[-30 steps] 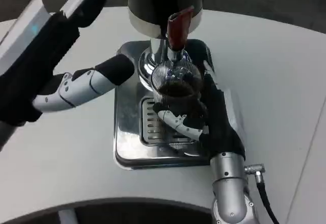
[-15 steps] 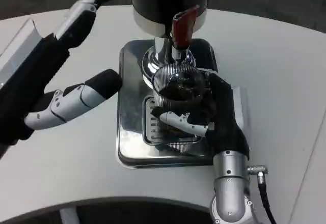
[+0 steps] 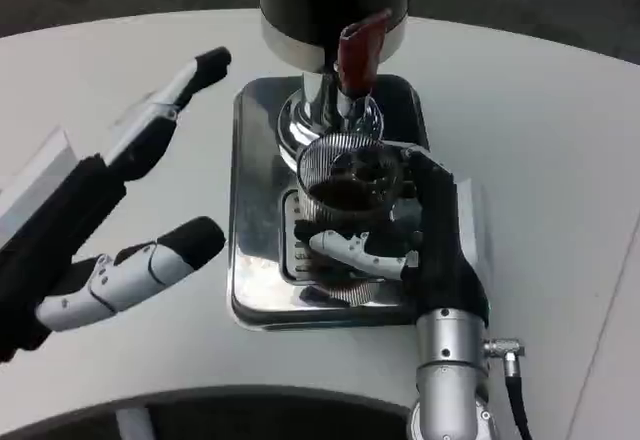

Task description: Grasp the cup under the faucet to collect the drink, then remove the cup.

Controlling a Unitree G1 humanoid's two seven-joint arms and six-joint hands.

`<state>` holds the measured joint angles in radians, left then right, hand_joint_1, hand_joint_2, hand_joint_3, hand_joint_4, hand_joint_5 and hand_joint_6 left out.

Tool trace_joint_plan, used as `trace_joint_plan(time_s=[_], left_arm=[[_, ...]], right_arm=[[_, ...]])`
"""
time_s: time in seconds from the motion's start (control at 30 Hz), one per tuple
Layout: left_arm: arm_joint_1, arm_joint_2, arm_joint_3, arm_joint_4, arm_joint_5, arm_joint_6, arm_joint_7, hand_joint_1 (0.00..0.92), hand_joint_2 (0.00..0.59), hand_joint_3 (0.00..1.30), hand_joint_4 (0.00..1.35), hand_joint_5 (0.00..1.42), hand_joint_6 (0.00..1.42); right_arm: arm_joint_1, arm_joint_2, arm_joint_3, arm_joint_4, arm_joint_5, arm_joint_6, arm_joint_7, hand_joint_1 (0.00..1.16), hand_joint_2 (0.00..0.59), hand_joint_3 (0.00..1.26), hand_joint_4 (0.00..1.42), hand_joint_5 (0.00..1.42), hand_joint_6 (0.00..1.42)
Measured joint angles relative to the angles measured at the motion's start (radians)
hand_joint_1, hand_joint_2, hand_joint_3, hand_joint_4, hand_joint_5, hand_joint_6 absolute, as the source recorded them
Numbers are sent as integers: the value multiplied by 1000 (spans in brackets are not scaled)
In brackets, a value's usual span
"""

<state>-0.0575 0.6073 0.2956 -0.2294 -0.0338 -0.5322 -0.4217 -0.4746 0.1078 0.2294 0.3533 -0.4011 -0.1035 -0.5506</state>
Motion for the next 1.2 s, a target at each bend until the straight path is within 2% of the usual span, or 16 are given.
trace_joint_plan(time_s=[0.27,0.47,0.73,0.9,1.2], left_arm=[[84,6,21,-20,36,11,1,0,188,0,0,0,0],[149,25,28,-71,162,114,2,0,164,0,0,0,0],[213,23,37,-184,354,265,24,0,100,0,0,0,0],[242,23,25,-230,440,278,25,0,93,0,0,0,0],[281,14,5,-265,524,280,56,0,56,0,0,0,0]], right_arm=[[27,2,27,-56,-20,35,25,1162,117,711,841,920,1334],[72,6,40,-155,-43,82,75,1157,129,711,841,923,1342],[172,-32,66,-292,-67,111,130,1152,133,711,841,923,1347],[247,-49,79,-377,-70,129,162,1152,133,711,849,925,1350],[380,-66,97,-604,-85,157,258,1148,148,725,868,943,1366]])
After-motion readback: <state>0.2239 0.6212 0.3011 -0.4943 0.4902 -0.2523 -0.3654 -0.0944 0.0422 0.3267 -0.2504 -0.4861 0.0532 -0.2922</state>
